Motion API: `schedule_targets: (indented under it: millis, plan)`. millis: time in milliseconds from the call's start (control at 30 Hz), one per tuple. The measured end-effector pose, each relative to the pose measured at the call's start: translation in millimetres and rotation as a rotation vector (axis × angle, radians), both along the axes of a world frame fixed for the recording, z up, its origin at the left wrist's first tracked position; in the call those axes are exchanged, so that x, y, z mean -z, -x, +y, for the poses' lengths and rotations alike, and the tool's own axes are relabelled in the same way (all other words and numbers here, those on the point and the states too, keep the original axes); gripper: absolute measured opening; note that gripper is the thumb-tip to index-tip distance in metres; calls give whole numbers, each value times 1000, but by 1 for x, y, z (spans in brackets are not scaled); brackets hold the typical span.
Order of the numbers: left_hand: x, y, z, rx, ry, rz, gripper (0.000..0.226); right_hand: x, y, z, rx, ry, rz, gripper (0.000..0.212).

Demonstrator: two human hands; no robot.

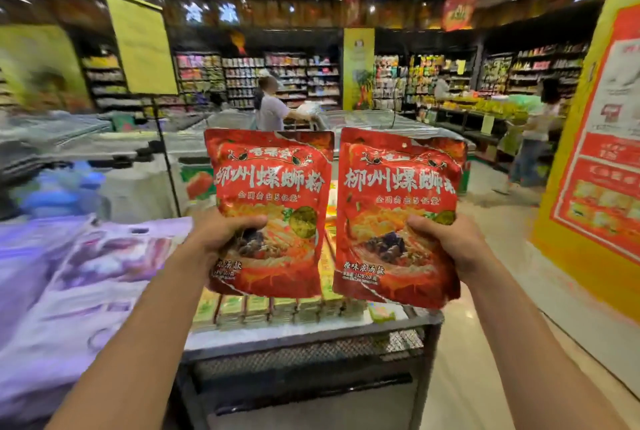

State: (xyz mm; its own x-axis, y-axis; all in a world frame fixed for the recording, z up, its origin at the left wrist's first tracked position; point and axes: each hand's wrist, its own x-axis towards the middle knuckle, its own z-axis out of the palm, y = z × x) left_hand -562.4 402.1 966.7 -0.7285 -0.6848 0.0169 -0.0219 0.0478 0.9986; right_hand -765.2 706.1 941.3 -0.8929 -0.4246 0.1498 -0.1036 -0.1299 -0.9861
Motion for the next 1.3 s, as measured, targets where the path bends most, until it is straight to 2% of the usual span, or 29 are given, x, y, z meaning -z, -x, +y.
schedule_targets:
  millis: [100, 200, 300, 500, 633, 767, 800, 867, 933, 1000, 1100, 1200, 1300]
  plan:
    - [2, -48, -8, -143, -6, 23, 49, 2, -7, -41, -145, -11, -14, 58]
    - [12, -100, -10, -306, -5, 15, 47, 9, -23, -81, -305, 2, -16, 71]
    - [24, -158, -3, -489, -4, 7, 34, 19, -48, -123, -458, -23, -15, 80]
    - [46, -292, 10, -794, -66, -53, 40, 36, -141, -204, -766, -49, -72, 99]
    - [51, -401, 24, -940, -93, -49, 67, 36, -237, -257, -959, -27, -73, 86]
    - [47, -511, 39, -1112, -99, -34, 81, 32, -352, -307, -1138, -20, -87, 70]
    - [46, -539, 43, -1152, -96, -33, 78, 31, -384, -318, -1182, -19, -81, 75]
    - [44, -595, 49, -1253, -78, -34, 55, 29, -447, -341, -1254, -30, -78, 83]
    - [41, -650, 55, -1346, -57, -30, 41, 26, -512, -360, -1314, -22, -83, 69]
    - [39, -704, 63, -1426, -42, -38, 41, 24, -576, -375, -1370, -24, -93, 64]
    - [37, -777, 75, -1512, -33, -53, 46, 27, -662, -391, -1472, -72, -98, 78]
    - [40, -838, 87, -1593, -42, -6, 50, 30, -738, -406, -1561, -102, -91, 62]
    - [48, -888, 93, -1660, -57, 26, 47, 36, -802, -421, -1626, -120, -54, 67]
